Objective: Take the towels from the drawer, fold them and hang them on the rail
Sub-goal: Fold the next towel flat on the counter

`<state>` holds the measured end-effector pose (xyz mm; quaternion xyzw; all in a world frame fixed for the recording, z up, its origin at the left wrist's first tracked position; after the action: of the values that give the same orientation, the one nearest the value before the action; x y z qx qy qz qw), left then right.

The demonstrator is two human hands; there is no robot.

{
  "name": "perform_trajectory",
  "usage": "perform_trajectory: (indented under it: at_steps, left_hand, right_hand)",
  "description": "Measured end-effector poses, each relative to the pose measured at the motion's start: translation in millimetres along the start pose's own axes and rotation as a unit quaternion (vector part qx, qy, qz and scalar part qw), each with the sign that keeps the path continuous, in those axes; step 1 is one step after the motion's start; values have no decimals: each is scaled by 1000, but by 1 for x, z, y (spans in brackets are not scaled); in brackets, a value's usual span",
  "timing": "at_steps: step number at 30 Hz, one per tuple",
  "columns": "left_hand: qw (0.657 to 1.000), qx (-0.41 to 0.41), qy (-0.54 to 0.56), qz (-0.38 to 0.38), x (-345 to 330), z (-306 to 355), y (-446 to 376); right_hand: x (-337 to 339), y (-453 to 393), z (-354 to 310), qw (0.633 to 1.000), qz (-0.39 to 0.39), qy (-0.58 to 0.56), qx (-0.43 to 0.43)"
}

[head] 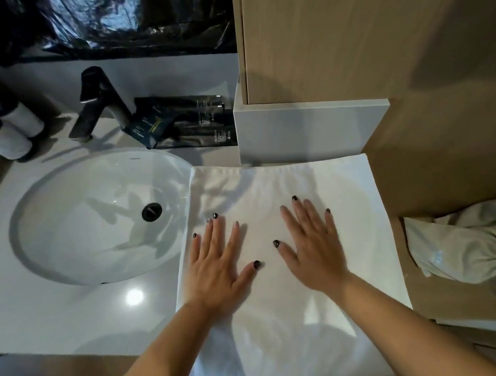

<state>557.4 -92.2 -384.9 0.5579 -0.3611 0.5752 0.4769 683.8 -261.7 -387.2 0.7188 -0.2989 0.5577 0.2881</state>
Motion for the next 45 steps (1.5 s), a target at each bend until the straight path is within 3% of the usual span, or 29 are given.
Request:
perform_trajectory:
  at_steps: [7, 10, 13, 16, 21, 25, 28, 30, 38, 42, 43, 45]
  left_hand:
    - [997, 64, -4, -33, 7, -21, 12]
    - [999, 42, -22, -14, 14, -2, 5]
    - [1000, -17, 18, -3, 4, 26, 5]
    - [1000, -19, 0, -1, -7, 26, 12]
    - [999, 47, -15, -19, 1, 1, 15]
    - [999, 46, 14, -19, 12, 17, 34]
    - [1000, -11, 26, -1, 6, 52, 60]
    - [1000, -5, 18, -8, -4, 56, 70]
    - [999, 53, 4, -3, -10, 8, 90]
    - [997, 78, 13, -8, -8, -6, 111]
    - [995, 93, 32, -1, -7, -8, 118]
    - [977, 153, 137, 63, -3, -8, 137]
  right_hand:
    - [5, -2, 14, 999, -23, 19, -34]
    - [10, -3, 2, 999, -13, 12, -47]
    - [11, 16, -27, 999, 39, -33, 18]
    - [-1, 43, -25, 997, 7, -16, 74]
    - [4, 50, 32, 999, -15, 29, 4]
    - [12, 54, 22, 999, -11, -16, -26]
    - [9, 76, -23, 998, -4, -42, 49]
    - [1, 95, -37, 996, -24, -14, 90]
    - [0, 107, 41, 999, -47, 17, -17]
    - [6, 112, 40, 997, -51, 1, -65]
    - [9, 115, 31, 996, -38, -29, -77]
    - [24, 129, 1, 988, 60, -133, -49]
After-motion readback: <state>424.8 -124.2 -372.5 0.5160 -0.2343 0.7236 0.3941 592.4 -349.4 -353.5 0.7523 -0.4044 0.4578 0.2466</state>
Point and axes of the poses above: each hand's wrist, its own y-axis away from the middle knuckle, its own x-axis out of the back of the hand, z = x × y, the point moved 4 cm from there along -y, towards the middle knuckle, and after that the axes turned 4 degrees about -y, right-handed, at the moved point
